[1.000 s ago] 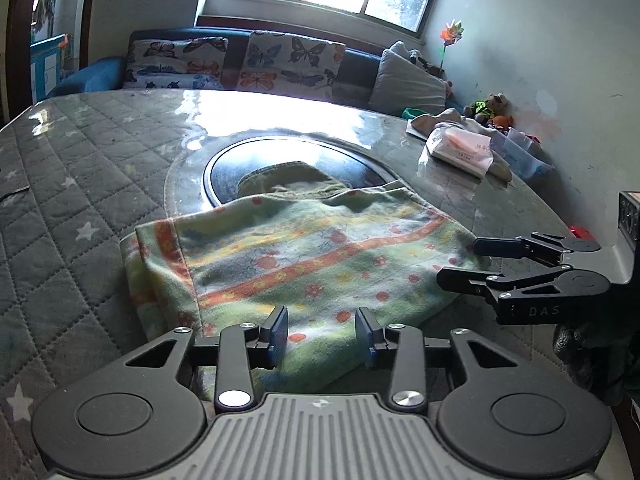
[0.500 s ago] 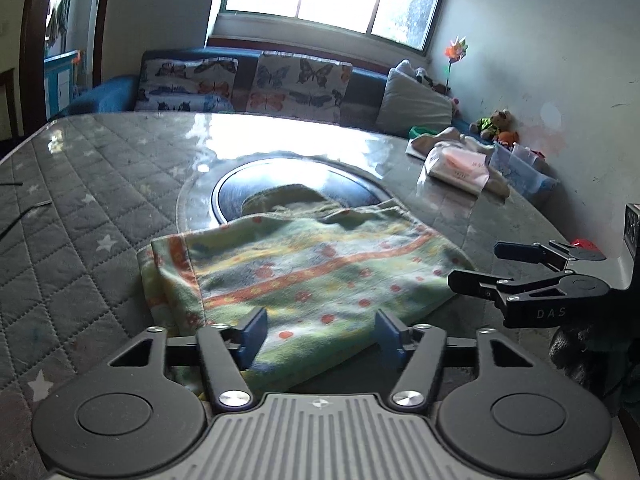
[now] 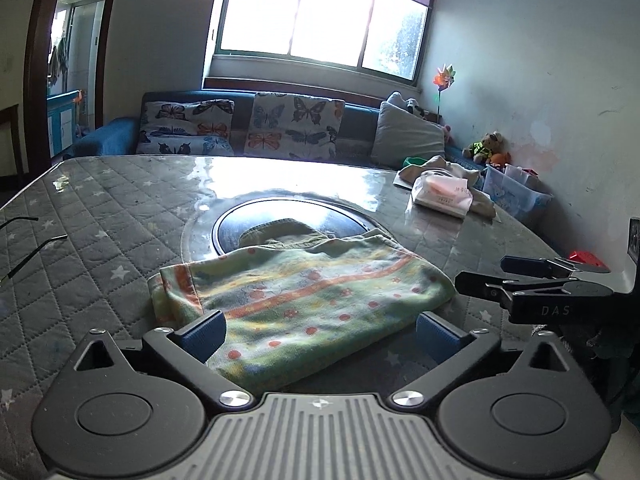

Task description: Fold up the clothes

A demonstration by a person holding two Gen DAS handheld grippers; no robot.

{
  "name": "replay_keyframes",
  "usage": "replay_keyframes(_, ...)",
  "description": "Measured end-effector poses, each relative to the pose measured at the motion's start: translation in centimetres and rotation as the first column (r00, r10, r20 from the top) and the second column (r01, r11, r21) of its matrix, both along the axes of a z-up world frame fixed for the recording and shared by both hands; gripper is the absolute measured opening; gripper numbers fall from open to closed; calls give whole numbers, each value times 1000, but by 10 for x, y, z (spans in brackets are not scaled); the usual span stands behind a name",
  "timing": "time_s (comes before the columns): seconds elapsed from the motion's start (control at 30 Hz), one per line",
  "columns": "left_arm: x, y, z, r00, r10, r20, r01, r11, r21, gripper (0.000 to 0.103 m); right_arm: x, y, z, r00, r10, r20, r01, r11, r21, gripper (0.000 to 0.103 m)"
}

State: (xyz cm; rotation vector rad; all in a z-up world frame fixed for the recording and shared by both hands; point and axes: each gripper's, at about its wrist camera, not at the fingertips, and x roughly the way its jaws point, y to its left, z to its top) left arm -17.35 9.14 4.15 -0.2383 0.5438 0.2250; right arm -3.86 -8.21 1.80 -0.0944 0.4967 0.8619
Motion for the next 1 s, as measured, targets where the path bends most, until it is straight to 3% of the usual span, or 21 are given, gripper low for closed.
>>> replay_keyframes(0.37, 3, -2, -6, 999, 15, -45, -14, 1000, 18, 103, -16, -6, 5, 1000, 2, 8, -3, 1000, 26, 103)
replay_keyframes(0.67, 11, 2, -13, 995, 31, -96, -30, 999, 19, 103, -20, 5, 10, 998, 64, 17, -64, 998, 23, 103)
replay_keyframes(1.0, 23, 14, -9, 993, 56, -103, -54, 998, 26, 103, -9, 27, 8, 992, 117, -42, -118, 993, -12, 103)
